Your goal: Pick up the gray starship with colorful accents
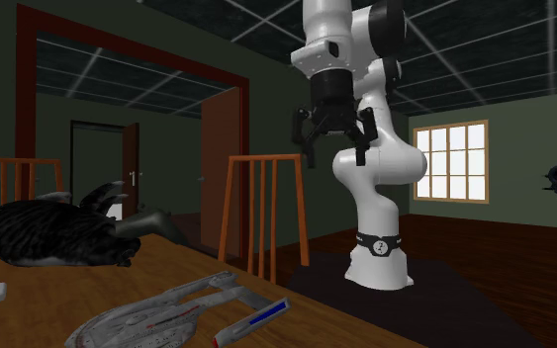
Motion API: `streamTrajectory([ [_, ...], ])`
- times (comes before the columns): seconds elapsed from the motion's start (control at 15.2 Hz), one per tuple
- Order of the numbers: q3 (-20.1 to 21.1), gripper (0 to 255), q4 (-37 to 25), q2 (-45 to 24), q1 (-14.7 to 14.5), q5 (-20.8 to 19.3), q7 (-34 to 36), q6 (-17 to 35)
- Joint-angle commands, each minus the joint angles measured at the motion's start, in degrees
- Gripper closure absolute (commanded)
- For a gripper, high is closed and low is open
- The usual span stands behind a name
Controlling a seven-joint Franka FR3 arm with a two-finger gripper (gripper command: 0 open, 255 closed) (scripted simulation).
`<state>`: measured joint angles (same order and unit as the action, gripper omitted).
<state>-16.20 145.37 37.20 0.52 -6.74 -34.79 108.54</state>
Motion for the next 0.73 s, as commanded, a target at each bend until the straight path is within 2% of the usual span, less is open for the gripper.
streamTrajectory([
  [0.0,-2.6,0,-0.1,-2.8,-0.2,-1.0,-4.4,3.1],
  [0.33,-9.4,0,-2.1,-12.1,-1.6,-1.6,-15.6,11.2],
  [0.66,-15.9,0,-6.5,-23.7,-4.3,2.1,-28.4,18.4],
])
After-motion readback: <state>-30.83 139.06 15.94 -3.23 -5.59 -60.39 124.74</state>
